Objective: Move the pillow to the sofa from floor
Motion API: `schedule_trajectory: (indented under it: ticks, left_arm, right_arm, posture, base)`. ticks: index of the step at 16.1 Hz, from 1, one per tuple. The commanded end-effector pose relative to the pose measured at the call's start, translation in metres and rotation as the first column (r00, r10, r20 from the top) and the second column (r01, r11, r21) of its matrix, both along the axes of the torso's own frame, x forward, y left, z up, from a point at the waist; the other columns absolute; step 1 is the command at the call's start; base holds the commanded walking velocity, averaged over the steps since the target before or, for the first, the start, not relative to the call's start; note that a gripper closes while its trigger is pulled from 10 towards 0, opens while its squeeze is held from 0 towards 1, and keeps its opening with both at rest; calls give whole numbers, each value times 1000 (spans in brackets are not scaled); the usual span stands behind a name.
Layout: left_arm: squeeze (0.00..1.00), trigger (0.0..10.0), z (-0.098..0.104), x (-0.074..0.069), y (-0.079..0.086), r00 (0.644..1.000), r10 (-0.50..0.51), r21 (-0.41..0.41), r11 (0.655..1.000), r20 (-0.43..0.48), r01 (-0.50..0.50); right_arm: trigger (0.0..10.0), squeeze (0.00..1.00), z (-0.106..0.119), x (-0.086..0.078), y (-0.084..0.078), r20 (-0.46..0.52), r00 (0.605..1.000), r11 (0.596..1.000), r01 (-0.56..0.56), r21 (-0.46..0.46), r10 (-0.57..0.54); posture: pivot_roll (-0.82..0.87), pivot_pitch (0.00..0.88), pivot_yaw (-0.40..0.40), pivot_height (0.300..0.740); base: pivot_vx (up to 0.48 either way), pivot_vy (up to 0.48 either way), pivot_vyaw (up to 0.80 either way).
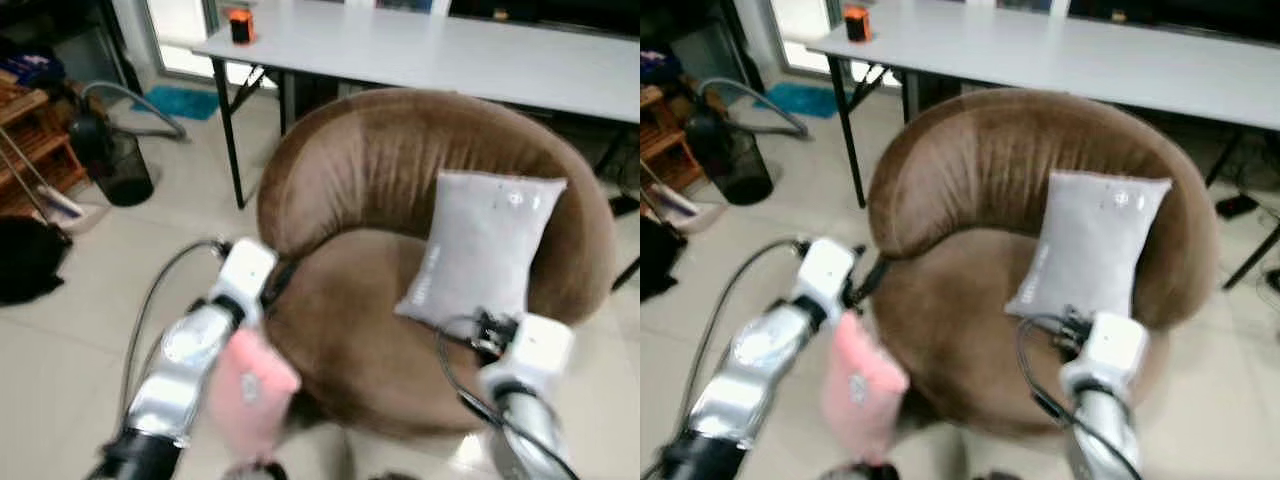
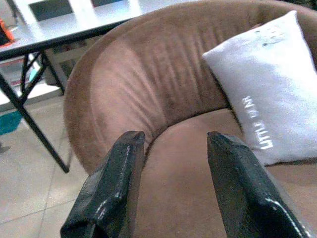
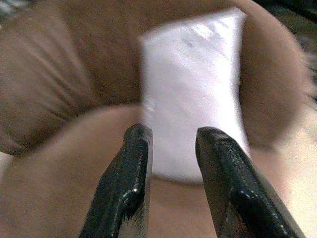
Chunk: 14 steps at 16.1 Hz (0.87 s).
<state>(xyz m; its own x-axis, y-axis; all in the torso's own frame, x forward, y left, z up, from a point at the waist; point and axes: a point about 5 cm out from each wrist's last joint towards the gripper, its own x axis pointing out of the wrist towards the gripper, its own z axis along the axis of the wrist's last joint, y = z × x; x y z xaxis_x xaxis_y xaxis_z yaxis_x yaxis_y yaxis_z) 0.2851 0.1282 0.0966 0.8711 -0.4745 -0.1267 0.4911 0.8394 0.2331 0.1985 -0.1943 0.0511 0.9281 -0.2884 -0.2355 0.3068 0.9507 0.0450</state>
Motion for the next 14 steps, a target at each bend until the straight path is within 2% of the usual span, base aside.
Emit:
schedule_trajectory:
  ticks: [1,9,14]
  left_arm:
    - [0,10000,-3,0,4,1000,6,30,1000,-6,-5]
    - [0,10000,-5,7,1,1000,14,27,1000,7,-15]
    - [0,10000,-7,7,1,1000,13,28,1000,9,-14]
  right_arm:
    - [10000,0,1,1,1,-1,1000,1000,11,-3,-11]
    - [10000,0,3,2,4,-12,999,999,40,-2,-40]
    - [10000,0,-1,0,6,-30,999,1000,31,-3,-31]
  posture:
    - [9,37,4,740]
    - [7,30,5,740]
    - [10,24,-3,740]
  base:
    - [0,480,-800]
    - [0,480,-800]
    - [0,480,-800]
